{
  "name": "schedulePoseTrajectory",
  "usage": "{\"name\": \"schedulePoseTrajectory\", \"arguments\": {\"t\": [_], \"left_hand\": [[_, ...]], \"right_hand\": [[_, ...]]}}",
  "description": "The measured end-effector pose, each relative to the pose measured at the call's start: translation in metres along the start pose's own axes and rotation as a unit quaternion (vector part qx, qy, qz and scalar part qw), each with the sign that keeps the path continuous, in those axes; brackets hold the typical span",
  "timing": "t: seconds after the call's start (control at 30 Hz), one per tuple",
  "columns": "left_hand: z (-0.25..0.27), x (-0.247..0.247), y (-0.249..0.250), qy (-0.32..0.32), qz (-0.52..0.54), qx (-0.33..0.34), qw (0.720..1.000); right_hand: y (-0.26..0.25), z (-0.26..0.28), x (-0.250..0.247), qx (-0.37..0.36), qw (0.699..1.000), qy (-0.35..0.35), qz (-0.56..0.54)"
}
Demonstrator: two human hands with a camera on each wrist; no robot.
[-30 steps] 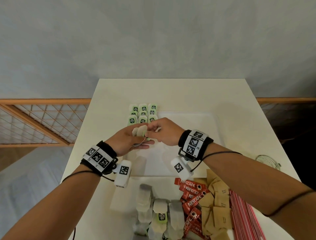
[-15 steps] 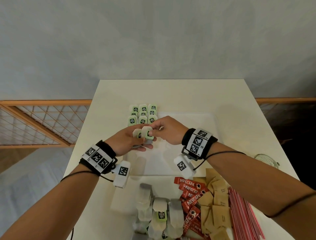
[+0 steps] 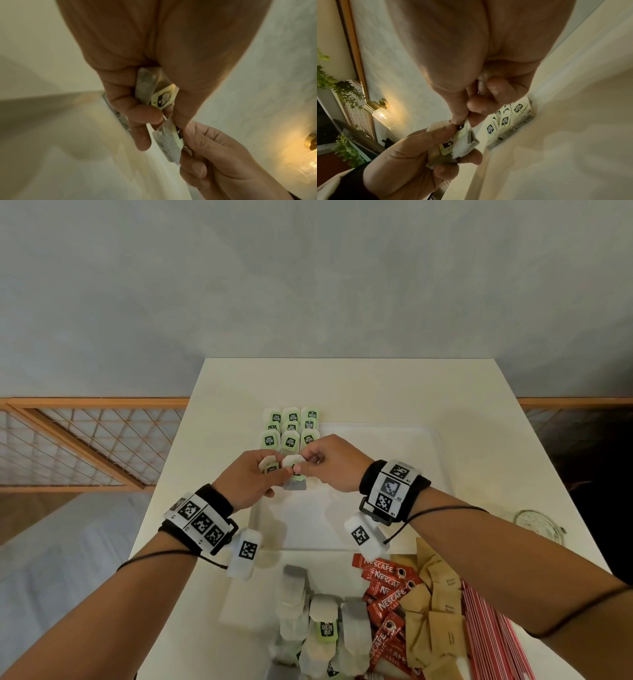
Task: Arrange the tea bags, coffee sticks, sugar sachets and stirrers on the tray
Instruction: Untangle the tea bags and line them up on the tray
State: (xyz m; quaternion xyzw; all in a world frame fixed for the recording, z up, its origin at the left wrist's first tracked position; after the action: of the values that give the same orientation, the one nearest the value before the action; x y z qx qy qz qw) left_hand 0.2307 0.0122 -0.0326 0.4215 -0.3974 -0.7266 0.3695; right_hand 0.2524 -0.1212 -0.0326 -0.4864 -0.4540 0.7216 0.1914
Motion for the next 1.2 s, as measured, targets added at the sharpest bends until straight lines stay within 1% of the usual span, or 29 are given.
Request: {"name": "schedulePoseTrajectory", "arguments": {"t": [0.1, 0.23, 0.3, 0.4, 0.53, 0.6, 0.67, 0.77, 0.9, 1.1, 1.2], "left_hand": [[0.0, -0.006, -0.003, 0.022, -0.004, 0.009, 1.0], [0.003, -0.012, -0.009, 0.041, 0.02, 0.0, 0.999], [0.005, -0.013, -0.011, 0.039, 0.02, -0.008, 0.999], [0.005, -0.016, -0.018, 0.041, 0.023, -0.036, 0.998], [0.005, -0.028, -0.039, 0.045, 0.075, -0.093, 0.992], [0.006, -0.031, -0.045, 0.036, 0.088, -0.105, 0.99], [0.007, -0.035, -0.05, 0.035, 0.102, -0.114, 0.988], [0.009, -0.038, -0.057, 0.041, 0.138, -0.131, 0.981], [0.011, -0.038, -0.061, 0.033, 0.17, -0.132, 0.976], [0.012, -0.032, -0.054, -0.003, 0.18, -0.111, 0.977], [0.012, -0.028, -0.052, -0.02, 0.169, -0.103, 0.98]], "right_hand": [[0.003, 0.001, 0.006, 0.014, 0.999, -0.006, -0.034], [0.012, 0.006, 0.022, 0.046, 0.997, -0.059, -0.009], [0.015, 0.007, 0.028, 0.056, 0.996, -0.066, -0.004], [0.016, 0.0, 0.027, 0.059, 0.997, -0.041, -0.01], [0.019, -0.017, 0.014, 0.069, 0.998, 0.01, 0.008], [0.022, -0.024, 0.011, 0.081, 0.996, 0.027, 0.023], [0.026, -0.03, 0.013, 0.097, 0.994, 0.033, 0.023], [0.028, -0.038, 0.025, 0.116, 0.993, 0.022, 0.018], [0.024, -0.044, 0.038, 0.127, 0.991, 0.012, 0.033], [0.019, -0.047, 0.036, 0.138, 0.985, 0.013, 0.107], [0.025, -0.044, 0.033, 0.14, 0.986, 0.014, 0.092]]}}
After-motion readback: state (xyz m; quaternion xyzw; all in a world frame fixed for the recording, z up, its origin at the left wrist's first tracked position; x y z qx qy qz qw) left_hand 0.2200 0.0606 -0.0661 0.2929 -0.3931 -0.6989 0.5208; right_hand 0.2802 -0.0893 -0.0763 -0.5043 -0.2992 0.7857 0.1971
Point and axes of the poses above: each hand's wrist, its own z-axis away from the middle knuckle, its own x-axis out of the palm, y = z × x, the point moved 10 cm from there along -z, towards the middle knuckle, and after that the axes turned 4 degrees about -x, right-handed, at the moved point
